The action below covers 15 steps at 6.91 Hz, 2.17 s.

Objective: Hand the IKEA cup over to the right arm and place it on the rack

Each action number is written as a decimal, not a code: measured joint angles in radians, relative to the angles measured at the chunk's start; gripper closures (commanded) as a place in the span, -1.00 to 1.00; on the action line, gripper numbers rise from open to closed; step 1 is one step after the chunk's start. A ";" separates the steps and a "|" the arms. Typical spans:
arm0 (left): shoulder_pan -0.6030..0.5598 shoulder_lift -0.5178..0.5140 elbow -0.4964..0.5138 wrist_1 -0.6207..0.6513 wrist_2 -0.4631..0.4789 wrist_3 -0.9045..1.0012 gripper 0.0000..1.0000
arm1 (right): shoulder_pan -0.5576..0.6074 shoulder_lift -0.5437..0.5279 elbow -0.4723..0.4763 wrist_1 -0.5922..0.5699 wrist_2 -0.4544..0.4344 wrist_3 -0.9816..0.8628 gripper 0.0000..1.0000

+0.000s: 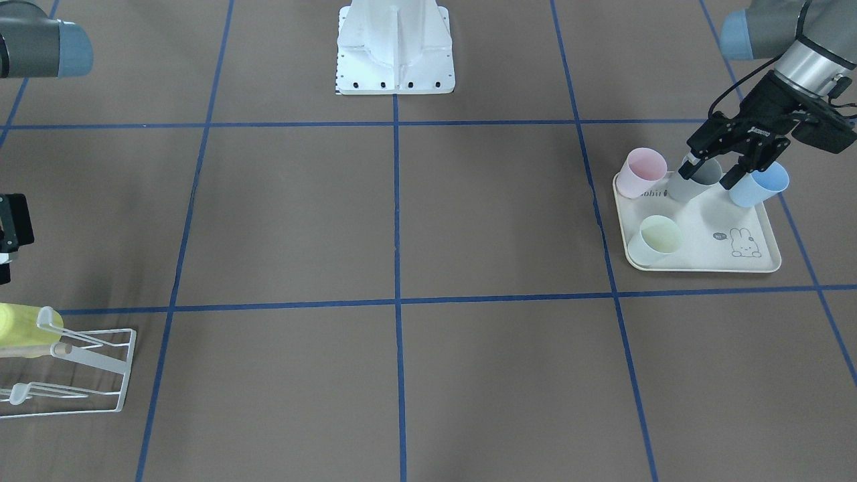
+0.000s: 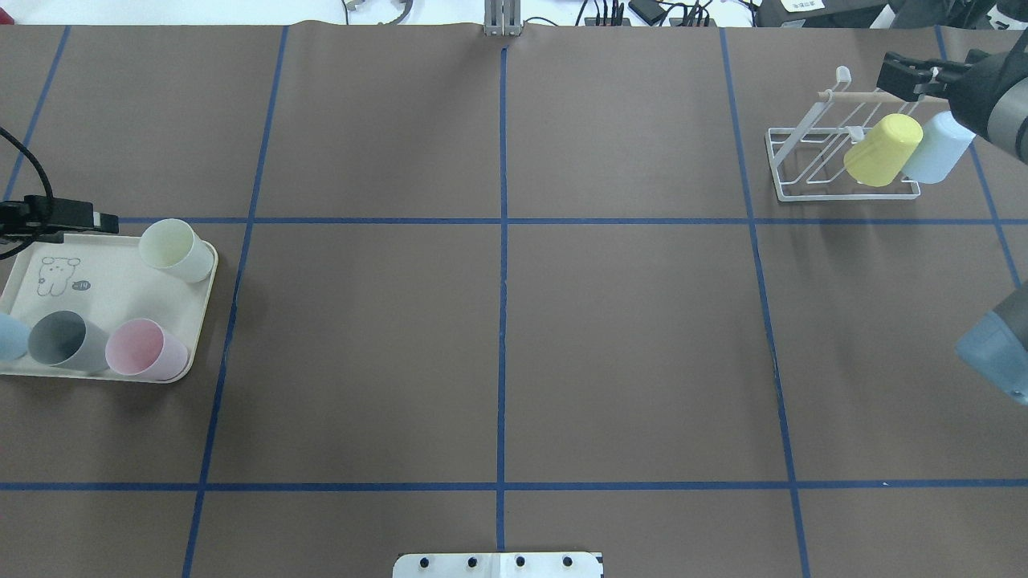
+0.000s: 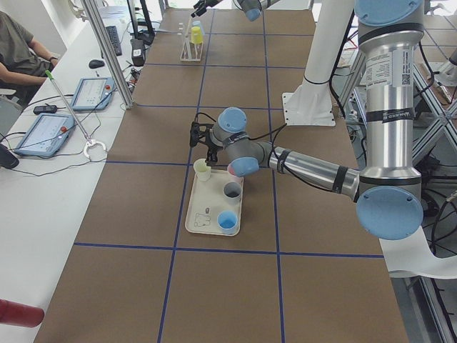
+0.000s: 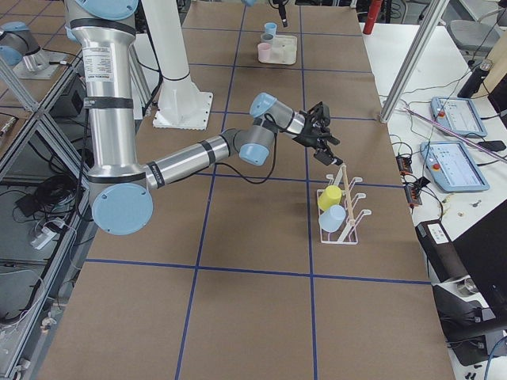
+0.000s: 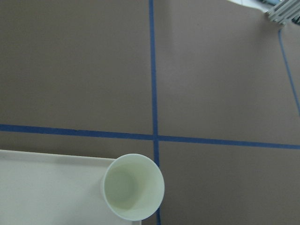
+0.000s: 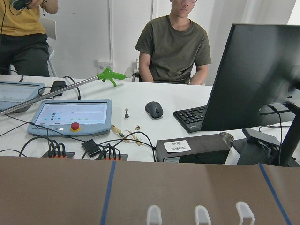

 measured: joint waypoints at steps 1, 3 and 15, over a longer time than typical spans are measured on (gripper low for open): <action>0.002 -0.023 0.016 0.092 0.000 0.088 -1.00 | 0.019 0.006 0.035 -0.038 0.064 0.003 -1.00; 0.004 -0.095 0.096 0.201 0.001 0.204 -0.98 | 0.038 0.022 0.061 -0.056 0.162 0.015 -1.00; 0.086 -0.170 0.210 0.227 0.041 0.243 1.00 | 0.040 0.090 0.090 -0.051 0.346 0.133 -1.00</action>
